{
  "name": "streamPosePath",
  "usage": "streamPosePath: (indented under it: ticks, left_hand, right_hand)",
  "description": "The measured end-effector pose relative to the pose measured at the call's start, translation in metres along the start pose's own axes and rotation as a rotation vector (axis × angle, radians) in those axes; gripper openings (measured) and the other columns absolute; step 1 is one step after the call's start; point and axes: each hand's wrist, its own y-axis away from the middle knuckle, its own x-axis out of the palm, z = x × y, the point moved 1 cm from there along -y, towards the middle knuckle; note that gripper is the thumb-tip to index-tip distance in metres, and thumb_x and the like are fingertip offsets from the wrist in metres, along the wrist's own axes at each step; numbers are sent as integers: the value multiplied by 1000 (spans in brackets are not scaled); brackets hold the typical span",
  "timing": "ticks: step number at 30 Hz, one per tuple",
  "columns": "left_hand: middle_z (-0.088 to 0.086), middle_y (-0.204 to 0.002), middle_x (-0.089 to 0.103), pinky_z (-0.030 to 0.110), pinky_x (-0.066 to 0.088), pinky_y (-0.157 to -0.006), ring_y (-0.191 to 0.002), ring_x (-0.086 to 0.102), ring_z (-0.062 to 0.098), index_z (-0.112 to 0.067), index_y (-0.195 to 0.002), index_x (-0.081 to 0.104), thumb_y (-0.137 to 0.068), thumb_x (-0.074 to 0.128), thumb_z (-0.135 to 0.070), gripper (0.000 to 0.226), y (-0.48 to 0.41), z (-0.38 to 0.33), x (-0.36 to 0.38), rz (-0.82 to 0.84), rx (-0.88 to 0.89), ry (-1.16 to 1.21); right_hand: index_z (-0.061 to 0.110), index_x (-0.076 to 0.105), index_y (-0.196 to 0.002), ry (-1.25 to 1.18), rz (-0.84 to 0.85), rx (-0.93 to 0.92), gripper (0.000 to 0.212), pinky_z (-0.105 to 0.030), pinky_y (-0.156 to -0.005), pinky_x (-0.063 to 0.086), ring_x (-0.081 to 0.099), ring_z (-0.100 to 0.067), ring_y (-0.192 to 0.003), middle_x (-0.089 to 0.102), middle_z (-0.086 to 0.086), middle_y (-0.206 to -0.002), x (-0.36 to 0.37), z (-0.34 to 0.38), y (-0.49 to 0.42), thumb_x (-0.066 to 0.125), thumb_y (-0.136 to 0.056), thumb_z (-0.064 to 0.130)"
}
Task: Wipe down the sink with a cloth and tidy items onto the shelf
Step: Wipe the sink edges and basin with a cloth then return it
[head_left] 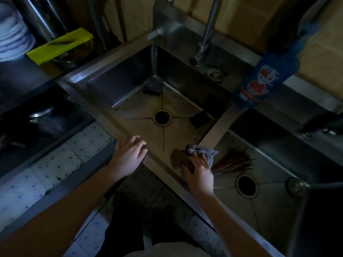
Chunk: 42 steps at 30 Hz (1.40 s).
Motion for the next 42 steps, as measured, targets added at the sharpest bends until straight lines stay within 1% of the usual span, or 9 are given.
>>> streamPosePath:
  ticks: [13,18,23,28,30,33,37,40,42]
  left_hand:
    - [6,-144,38,47,29,-105,-126,42,32,-22,-128,49,-95,41,-40,38,-46,71,-29,145,222,-54]
    - [7,-146,35,45,29,-106,-131,36,29,-21,-132,46,-96,42,-38,41,-62,92,-40,169,299,-69]
    - [7,-146,34,45,29,-108,-133,33,28,-21,-133,45,-96,41,-38,40,-69,105,-46,202,308,-37]
    - [7,-147,33,47,27,-108,-131,34,30,-21,-132,45,-96,42,-37,40,-69,110,-41,169,233,-18]
    - [8,-147,33,48,25,-108,-131,34,31,-21,-132,46,-95,43,-38,41,-66,112,-39,121,157,-5]
    - [7,-148,31,44,24,-108,-133,33,28,-21,-135,44,-94,43,-40,44,-63,113,-37,63,38,6]
    - [8,-149,29,46,22,-112,-137,27,28,-19,-142,32,-94,43,-39,52,-63,109,-35,26,-117,61]
    - [13,-149,29,46,22,-111,-138,26,30,-15,-144,27,-95,43,-38,56,-63,109,-37,1,-191,43]
    - [16,-146,32,47,22,-109,-135,30,32,-14,-143,28,-95,43,-38,56,-62,112,-40,-12,-215,28]
  right_hand:
    - [22,52,-134,52,-120,276,45,-36,-99,45,36,-22,-139,51,2,-141,36,64,-5,60,-89,25]
    - [23,56,-124,19,-154,369,35,-31,-75,51,62,-23,-100,66,-1,-111,51,91,-16,56,-90,32]
    - [19,57,-102,60,34,438,23,-34,-67,54,63,-24,-78,66,-5,-89,48,102,-44,50,-92,40]
    - [22,59,-112,-31,249,378,24,-41,-76,57,65,-26,-83,66,-5,-93,46,90,-70,51,-92,35]
    - [25,58,-120,-133,356,358,27,-35,-75,55,64,-22,-84,63,-1,-93,48,86,-83,50,-94,29]
    - [20,60,-119,-323,498,405,26,-21,-59,49,60,-13,-68,62,3,-78,50,84,-103,50,-95,21]
    - [18,67,-98,-491,604,501,14,-21,-47,46,58,-12,-51,64,-2,-64,56,87,-123,54,-92,22]
    - [21,68,-78,-584,685,497,20,-18,-46,46,58,-8,-45,64,-1,-60,64,102,-137,57,-92,30]
    - [20,68,-79,-606,747,446,22,-14,-44,45,58,-5,-45,64,2,-61,70,116,-147,57,-92,34]
